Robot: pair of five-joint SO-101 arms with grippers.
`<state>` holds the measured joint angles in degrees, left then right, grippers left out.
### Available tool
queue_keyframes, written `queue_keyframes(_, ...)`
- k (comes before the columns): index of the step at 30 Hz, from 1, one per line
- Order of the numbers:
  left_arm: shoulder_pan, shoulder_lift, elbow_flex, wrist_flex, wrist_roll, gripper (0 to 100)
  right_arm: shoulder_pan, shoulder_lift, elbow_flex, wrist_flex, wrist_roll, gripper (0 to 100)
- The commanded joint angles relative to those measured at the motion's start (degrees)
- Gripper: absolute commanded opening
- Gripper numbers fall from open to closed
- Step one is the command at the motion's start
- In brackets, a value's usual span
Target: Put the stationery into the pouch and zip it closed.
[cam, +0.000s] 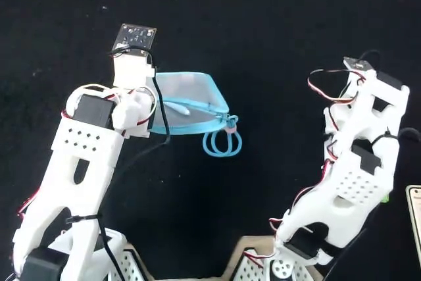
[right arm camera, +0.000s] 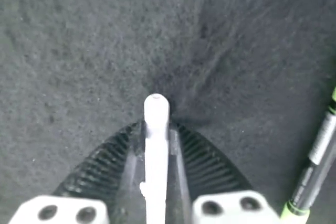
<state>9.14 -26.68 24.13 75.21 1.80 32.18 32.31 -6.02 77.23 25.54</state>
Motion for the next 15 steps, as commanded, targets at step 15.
queue_keyframes(15, -0.6, 1.1, 2.1, 0.2, -0.2, 3, 3.3, -3.6, 0.2, 0.1, 0.2, 1.1)
